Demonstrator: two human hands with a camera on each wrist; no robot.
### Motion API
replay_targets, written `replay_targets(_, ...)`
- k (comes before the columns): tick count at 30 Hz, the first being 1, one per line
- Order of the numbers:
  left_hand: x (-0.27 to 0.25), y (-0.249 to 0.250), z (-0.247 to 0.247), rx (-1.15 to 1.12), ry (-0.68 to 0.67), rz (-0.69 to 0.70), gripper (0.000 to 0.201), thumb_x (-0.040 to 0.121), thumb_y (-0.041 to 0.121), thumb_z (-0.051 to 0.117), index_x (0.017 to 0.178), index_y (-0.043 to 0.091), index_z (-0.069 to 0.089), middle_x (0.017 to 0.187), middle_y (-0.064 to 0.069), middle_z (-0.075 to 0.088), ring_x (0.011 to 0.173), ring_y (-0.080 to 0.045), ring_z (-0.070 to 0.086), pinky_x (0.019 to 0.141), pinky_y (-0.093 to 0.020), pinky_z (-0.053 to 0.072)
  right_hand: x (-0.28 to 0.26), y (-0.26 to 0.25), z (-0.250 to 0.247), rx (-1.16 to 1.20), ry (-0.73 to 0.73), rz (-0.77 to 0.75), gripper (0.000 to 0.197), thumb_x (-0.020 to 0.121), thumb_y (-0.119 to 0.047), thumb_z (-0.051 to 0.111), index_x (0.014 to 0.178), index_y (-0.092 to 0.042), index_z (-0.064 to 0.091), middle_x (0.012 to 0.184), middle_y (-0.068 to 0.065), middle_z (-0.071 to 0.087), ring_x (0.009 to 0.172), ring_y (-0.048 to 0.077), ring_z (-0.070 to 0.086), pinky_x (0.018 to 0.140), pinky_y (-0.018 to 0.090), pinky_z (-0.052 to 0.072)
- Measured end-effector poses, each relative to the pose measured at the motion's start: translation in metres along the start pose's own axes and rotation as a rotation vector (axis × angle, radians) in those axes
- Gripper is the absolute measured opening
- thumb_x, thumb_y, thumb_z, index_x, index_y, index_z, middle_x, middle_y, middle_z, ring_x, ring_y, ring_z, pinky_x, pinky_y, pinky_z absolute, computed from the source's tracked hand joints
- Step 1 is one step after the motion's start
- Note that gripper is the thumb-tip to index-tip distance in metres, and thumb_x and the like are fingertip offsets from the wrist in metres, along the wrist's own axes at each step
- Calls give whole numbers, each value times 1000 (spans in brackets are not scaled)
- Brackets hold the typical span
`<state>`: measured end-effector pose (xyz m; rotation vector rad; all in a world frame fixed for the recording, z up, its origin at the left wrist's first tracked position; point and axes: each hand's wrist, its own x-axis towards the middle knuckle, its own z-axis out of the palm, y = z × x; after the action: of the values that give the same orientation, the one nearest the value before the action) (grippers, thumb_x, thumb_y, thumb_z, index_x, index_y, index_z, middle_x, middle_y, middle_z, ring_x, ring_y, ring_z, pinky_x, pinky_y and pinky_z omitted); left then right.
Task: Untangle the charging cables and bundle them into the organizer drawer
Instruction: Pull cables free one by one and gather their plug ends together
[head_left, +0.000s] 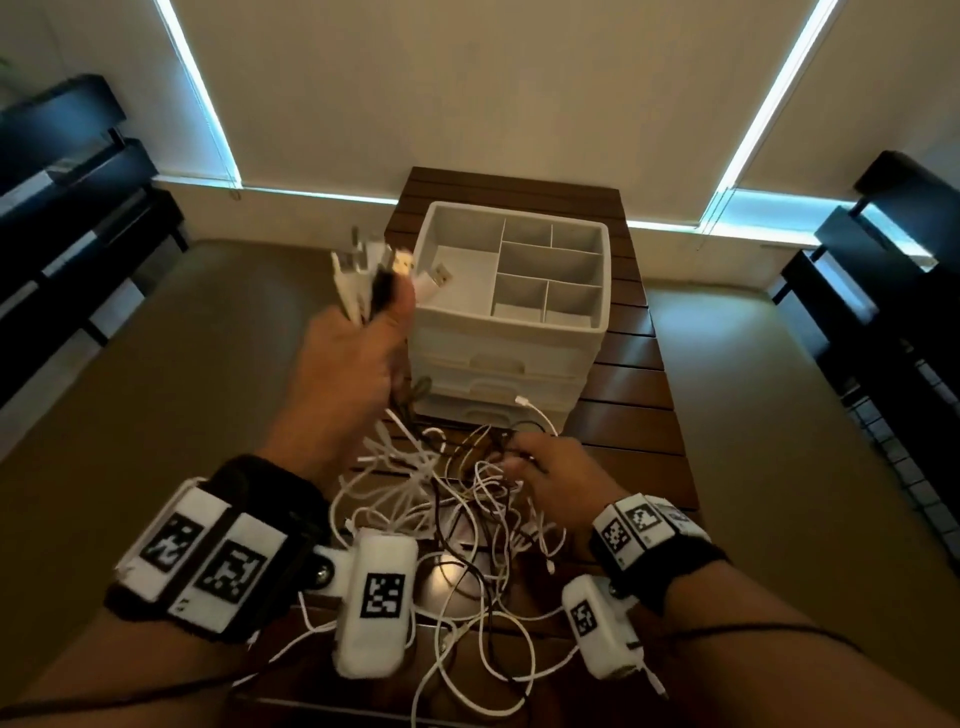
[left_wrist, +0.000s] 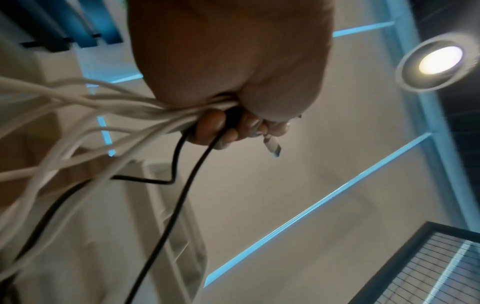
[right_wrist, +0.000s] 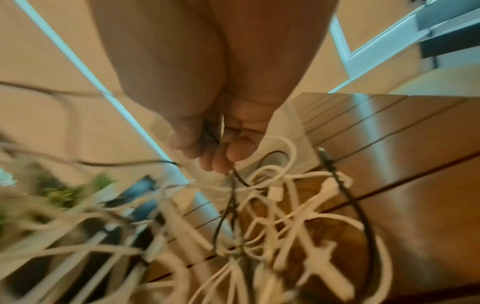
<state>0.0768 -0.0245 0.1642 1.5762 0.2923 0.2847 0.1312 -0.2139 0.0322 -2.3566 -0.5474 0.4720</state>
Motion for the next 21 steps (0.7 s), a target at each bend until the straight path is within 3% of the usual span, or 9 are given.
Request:
replay_targets(1, 0, 10, -6, 67, 35, 86, 39, 97, 44, 47, 67, 21, 55, 49, 8, 46, 43, -6, 41, 39, -17, 34, 0, 10, -4, 14, 37, 43, 14, 95, -21, 53, 84, -21, 61, 81, 1, 64, 76, 19, 61, 73, 35, 51)
replay_targets(3, 2, 24, -18, 299, 76, 292, 44, 95, 51, 46, 58, 28, 56, 51, 4, 45, 43, -10, 38, 42, -28, 33, 2, 23, -12, 53, 113, 98, 22, 94, -21, 56, 73, -28, 56, 74, -2, 63, 70, 17, 60, 72, 36, 52)
replay_targets(5, 4, 30, -25, 498, 66, 431, 38, 95, 50, 47, 61, 37, 55, 51, 10, 50, 44, -5, 43, 45, -19, 34, 6, 19, -20, 90, 171, 110, 29, 94, -22, 57, 66, -29, 54, 67, -2, 63, 61, 12, 58, 64, 31, 50)
replay_targets(7, 5, 28, -24, 592, 34, 454, 30, 96, 45, 48, 69, 35, 55, 55, 8, 52, 50, -1, 46, 45, -10, 31, 11, 8, -28, 119, 228, 77, 28, 95, -24, 54, 67, -30, 55, 68, 1, 66, 58, 15, 60, 63, 35, 51)
replay_targets(12, 6, 7, -11, 413, 0, 287, 19, 91, 33, 65, 72, 30, 62, 49, 14, 57, 47, 3, 52, 49, -10, 42, 12, -18, -48, -80, 219, -54, 16, 92, -27, 61, 81, -17, 67, 74, 1, 69, 72, 16, 64, 73, 37, 53)
replay_targets(14, 3, 1, -7, 344, -14, 206, 17, 89, 25, 68, 74, 28, 62, 46, 15, 56, 45, 3, 52, 45, -8, 39, 10, -25, -56, -126, 208, -67, 17, 91, -29, 63, 88, -15, 71, 79, 5, 71, 76, 19, 65, 75, 41, 53)
replay_targets(16, -2, -4, -1, 334, -40, 182, 14, 83, 23, 74, 78, 25, 61, 61, 10, 58, 54, 1, 51, 46, -7, 39, 8, -35, -60, -166, 172, -103, 17, 90, -27, 64, 95, -14, 74, 83, 7, 73, 79, 22, 67, 77, 44, 54)
replay_targets(18, -7, -10, 9, 320, -67, 135, 24, 75, 32, 80, 82, 20, 60, 74, 5, 59, 63, -5, 54, 50, -13, 44, 4, -47, -63, -235, 149, -215, 16, 89, -23, 65, 96, -12, 75, 84, 6, 74, 76, 19, 67, 73, 36, 54)
replay_targets(21, -10, -14, 22, 235, -178, -105, 41, 64, 47, 83, 85, 16, 68, 72, 6, 71, 64, -5, 67, 50, -26, 51, 6, -63, -63, -336, 114, -316, 12, 89, -20, 63, 90, -12, 72, 78, -1, 70, 68, 15, 62, 64, 24, 49)
